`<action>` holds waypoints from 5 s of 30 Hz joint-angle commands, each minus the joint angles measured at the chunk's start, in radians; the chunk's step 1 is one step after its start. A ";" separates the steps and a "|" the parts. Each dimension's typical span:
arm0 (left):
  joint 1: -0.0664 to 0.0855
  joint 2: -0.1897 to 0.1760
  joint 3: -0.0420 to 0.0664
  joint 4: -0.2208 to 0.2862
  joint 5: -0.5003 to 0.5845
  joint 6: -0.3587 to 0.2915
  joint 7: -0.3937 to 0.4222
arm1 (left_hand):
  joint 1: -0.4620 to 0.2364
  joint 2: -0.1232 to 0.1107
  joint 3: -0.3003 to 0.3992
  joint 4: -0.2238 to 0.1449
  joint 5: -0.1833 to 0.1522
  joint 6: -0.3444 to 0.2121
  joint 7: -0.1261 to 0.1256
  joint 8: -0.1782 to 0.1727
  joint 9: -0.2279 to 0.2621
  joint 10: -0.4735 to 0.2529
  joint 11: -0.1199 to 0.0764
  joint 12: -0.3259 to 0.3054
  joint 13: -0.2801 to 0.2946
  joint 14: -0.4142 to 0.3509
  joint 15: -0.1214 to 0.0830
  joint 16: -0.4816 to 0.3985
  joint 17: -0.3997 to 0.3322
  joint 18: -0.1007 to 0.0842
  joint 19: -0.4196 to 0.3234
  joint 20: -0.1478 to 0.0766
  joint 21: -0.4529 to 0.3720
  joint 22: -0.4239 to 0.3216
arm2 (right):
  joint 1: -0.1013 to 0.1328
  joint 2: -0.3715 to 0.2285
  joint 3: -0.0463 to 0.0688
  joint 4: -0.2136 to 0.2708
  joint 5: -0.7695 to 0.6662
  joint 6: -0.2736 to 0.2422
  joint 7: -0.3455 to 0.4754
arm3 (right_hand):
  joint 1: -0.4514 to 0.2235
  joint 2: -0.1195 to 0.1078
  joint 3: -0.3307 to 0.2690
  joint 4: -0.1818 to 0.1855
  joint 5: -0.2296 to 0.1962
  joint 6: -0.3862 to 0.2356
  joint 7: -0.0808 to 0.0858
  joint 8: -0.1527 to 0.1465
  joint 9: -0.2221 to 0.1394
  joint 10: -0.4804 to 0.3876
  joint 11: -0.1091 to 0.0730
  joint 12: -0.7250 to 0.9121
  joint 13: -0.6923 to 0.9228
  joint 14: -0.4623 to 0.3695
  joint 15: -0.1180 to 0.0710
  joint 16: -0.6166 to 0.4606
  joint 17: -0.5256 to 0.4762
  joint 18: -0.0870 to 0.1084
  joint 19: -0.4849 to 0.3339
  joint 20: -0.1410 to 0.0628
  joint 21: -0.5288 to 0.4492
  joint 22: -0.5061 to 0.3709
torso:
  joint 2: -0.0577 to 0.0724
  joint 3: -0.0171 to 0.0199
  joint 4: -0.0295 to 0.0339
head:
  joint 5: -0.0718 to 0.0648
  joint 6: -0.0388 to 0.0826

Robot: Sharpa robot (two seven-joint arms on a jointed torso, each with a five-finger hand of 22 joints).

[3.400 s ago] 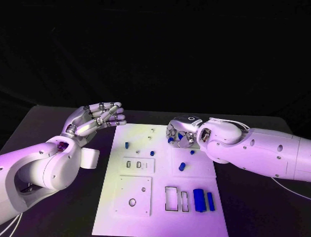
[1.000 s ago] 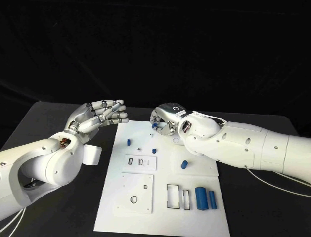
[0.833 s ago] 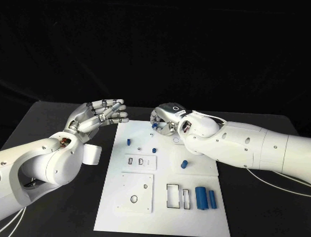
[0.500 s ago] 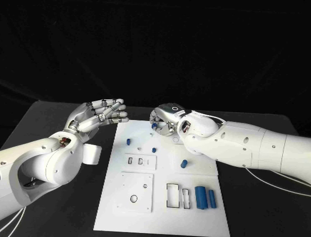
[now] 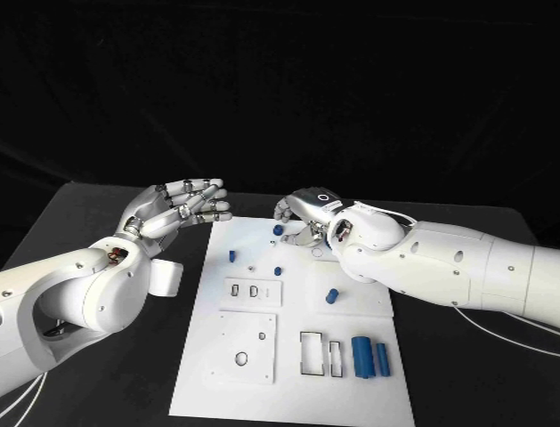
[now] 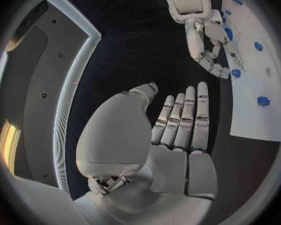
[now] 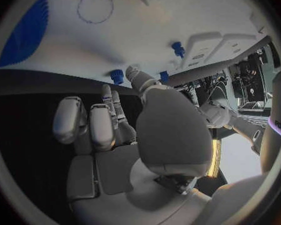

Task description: Assemble the parts on the task board

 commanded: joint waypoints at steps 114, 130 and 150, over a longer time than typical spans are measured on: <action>0.001 -0.006 0.000 -0.021 0.011 0.031 -0.007 | -0.005 0.006 0.005 -0.008 -0.002 -0.009 0.076 -0.007 0.000 -0.013 0.001 0.002 0.000 -0.010 0.003 0.004 0.005 0.011 -0.005 0.001 0.004 -0.001 | -0.003 -0.242 0.000 0.180 0.227 -0.034 -0.125 | 0.091 0.049 0.003 0.210 0.140 0.072 -0.050 0.117 0.060 0.400 -0.071 1.306 1.203 0.092 -0.050 0.225 0.472 -0.039 0.141 -0.053 0.135 0.246 | -0.005 0.0166 -0.0270 | 0.018 -0.003; 0.001 -0.001 0.000 -0.026 0.011 0.034 -0.008 | -0.006 0.006 0.005 -0.009 -0.002 -0.009 0.076 -0.007 0.000 -0.014 0.001 0.002 0.000 -0.010 0.003 0.005 0.006 0.011 -0.005 0.001 0.004 -0.001 | -0.001 -0.161 0.000 0.295 0.034 -0.105 -0.148 | 0.063 0.034 0.040 0.202 0.140 0.069 -0.050 0.114 0.067 0.402 -0.071 1.306 1.205 0.094 -0.051 0.227 0.477 -0.041 0.148 -0.053 0.142 0.256 | -0.005 0.0151 -0.0261 | 0.019 0.005; 0.001 -0.003 0.000 -0.024 0.011 0.034 -0.009 | -0.007 0.006 0.006 -0.009 -0.002 -0.010 0.076 -0.007 0.000 -0.015 0.001 0.002 0.000 -0.010 0.003 0.006 0.006 0.011 -0.005 0.001 0.004 -0.002 | -0.047 -0.003 -0.004 0.154 -0.002 -0.083 -0.134 | 0.064 0.026 0.058 0.196 0.140 0.060 -0.047 0.106 0.068 0.400 -0.068 1.304 1.203 0.093 -0.049 0.227 0.476 -0.040 0.145 -0.053 0.137 0.252 | -0.002 0.0140 -0.0211 | 0.021 0.000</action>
